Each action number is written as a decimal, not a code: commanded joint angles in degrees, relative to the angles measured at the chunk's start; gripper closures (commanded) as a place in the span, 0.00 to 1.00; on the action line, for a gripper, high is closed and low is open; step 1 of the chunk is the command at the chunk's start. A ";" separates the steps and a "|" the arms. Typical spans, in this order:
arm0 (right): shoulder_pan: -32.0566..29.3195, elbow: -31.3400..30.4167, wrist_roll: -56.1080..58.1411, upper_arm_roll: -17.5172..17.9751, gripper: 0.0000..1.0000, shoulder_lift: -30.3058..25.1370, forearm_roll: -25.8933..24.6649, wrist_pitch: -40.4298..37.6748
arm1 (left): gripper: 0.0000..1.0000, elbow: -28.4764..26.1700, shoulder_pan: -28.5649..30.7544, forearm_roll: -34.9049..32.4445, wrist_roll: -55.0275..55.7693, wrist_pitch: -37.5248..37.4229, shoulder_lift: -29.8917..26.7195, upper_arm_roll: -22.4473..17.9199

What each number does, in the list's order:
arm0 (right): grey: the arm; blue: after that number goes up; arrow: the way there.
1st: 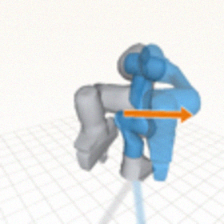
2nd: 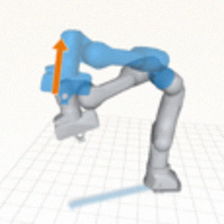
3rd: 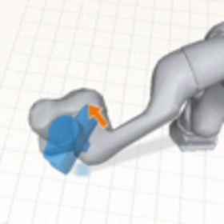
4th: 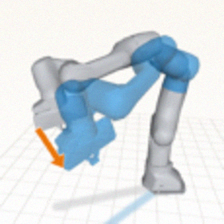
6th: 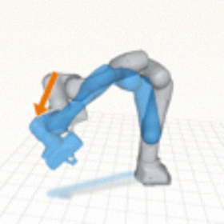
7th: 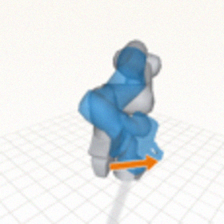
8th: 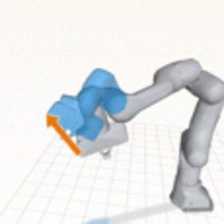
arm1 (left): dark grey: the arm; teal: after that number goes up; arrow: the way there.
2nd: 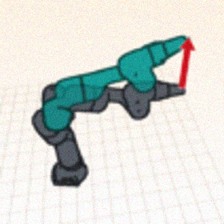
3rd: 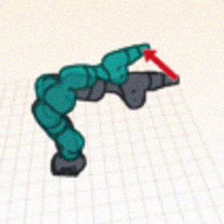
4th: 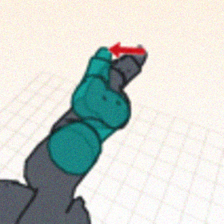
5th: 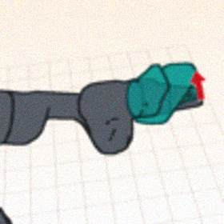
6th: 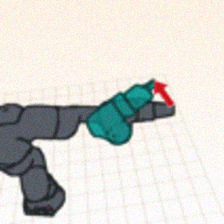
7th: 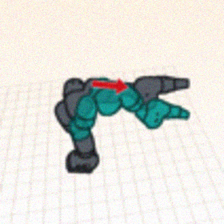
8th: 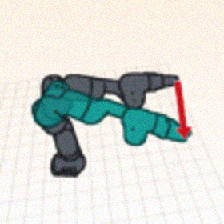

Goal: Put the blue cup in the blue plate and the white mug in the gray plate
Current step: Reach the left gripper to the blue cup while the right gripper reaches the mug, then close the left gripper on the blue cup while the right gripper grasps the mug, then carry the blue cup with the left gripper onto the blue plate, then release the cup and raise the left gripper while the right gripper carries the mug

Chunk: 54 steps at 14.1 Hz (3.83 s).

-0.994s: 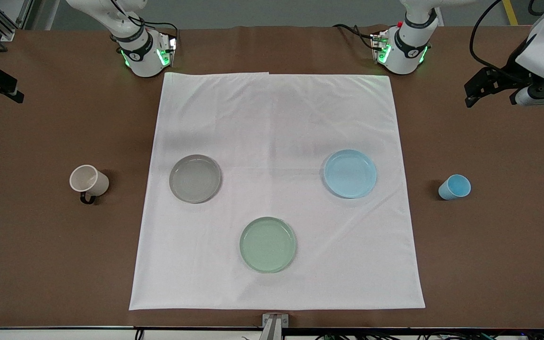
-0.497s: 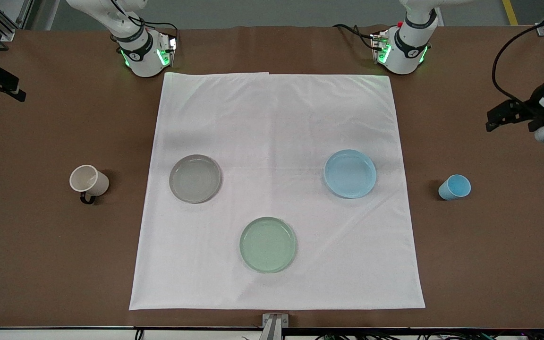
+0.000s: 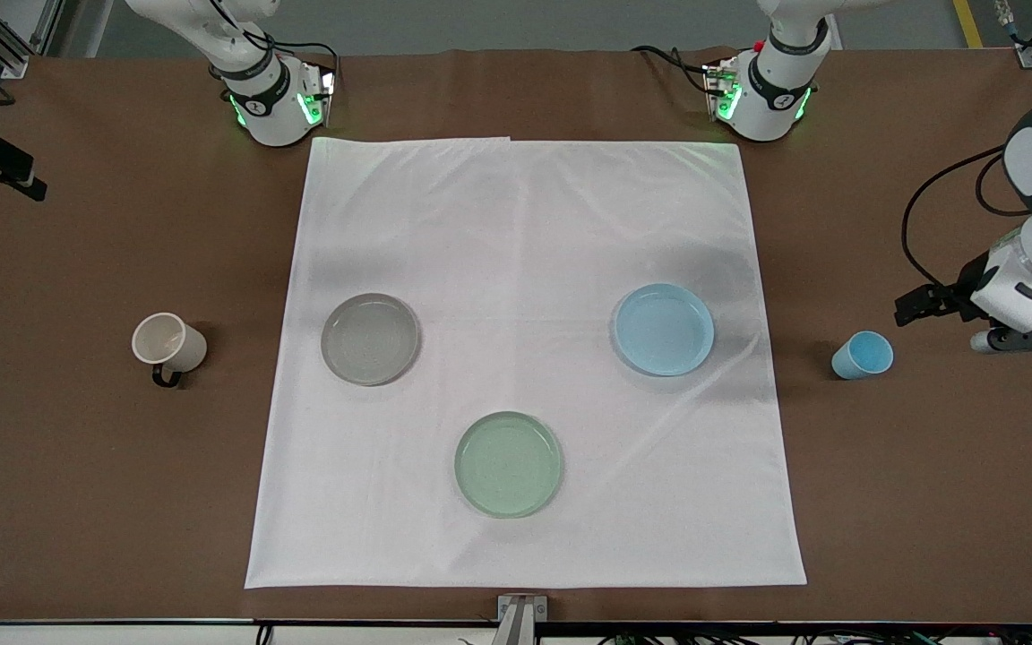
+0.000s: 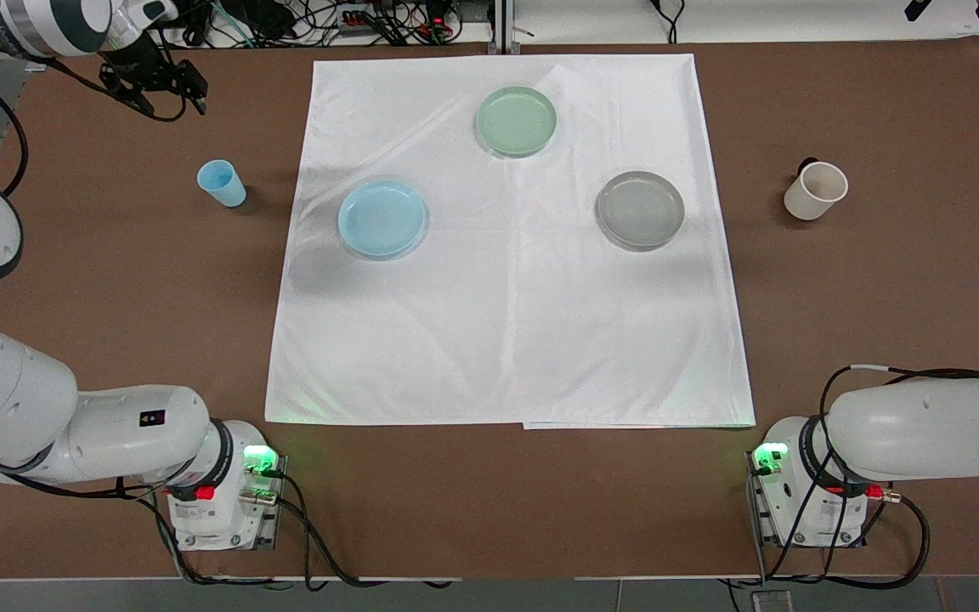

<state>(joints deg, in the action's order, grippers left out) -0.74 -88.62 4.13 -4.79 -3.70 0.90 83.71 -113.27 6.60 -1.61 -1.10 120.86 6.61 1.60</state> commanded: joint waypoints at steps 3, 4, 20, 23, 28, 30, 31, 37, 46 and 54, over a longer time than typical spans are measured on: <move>-3.38 0.73 0.18 0.05 0.00 10.78 0.59 8.92 | 0.07 -5.03 2.09 -4.70 0.31 12.37 5.42 0.25; -4.00 0.82 0.26 0.05 0.00 13.86 0.59 10.06 | 0.10 -5.12 2.88 -5.85 0.31 14.13 7.09 0.25; -6.46 -20.53 0.44 0.22 0.06 29.01 5.08 48.73 | 1.00 -8.82 5.18 -5.86 -0.39 25.48 14.05 0.77; -6.37 -22.47 2.63 0.22 0.14 29.36 5.08 51.82 | 1.00 -8.38 4.82 -5.77 0.22 24.52 11.51 2.52; -6.55 -22.65 3.17 0.22 0.34 29.80 4.99 51.73 | 1.00 1.19 4.74 -3.93 10.38 4.08 8.78 12.08; -6.55 -23.00 3.17 0.22 0.36 29.98 4.99 51.73 | 1.00 2.87 4.47 -3.93 17.06 0.35 9.04 16.75; -6.55 -23.09 3.25 0.22 0.37 29.98 4.99 51.73 | 1.00 3.05 4.47 -3.93 21.36 0.26 9.30 19.55; -7.34 -23.96 6.06 0.22 0.46 29.98 4.99 51.73 | 1.00 3.40 -5.09 -4.63 43.26 3.23 13.86 23.89; -7.34 -23.27 6.07 0.22 0.99 29.72 4.99 51.20 | 0.99 0.24 -8.89 -12.54 54.27 8.43 19.41 23.89; 4.50 -19.22 -13.94 0.49 1.00 24.97 5.08 38.64 | 0.00 4.53 -7.92 -12.54 55.51 3.18 15.20 23.63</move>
<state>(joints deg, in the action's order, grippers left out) -0.11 -107.08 -4.43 -4.07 23.16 5.57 123.42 -110.70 -1.64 -12.90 53.45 127.99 25.37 25.22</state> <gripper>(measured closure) 0.815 0.476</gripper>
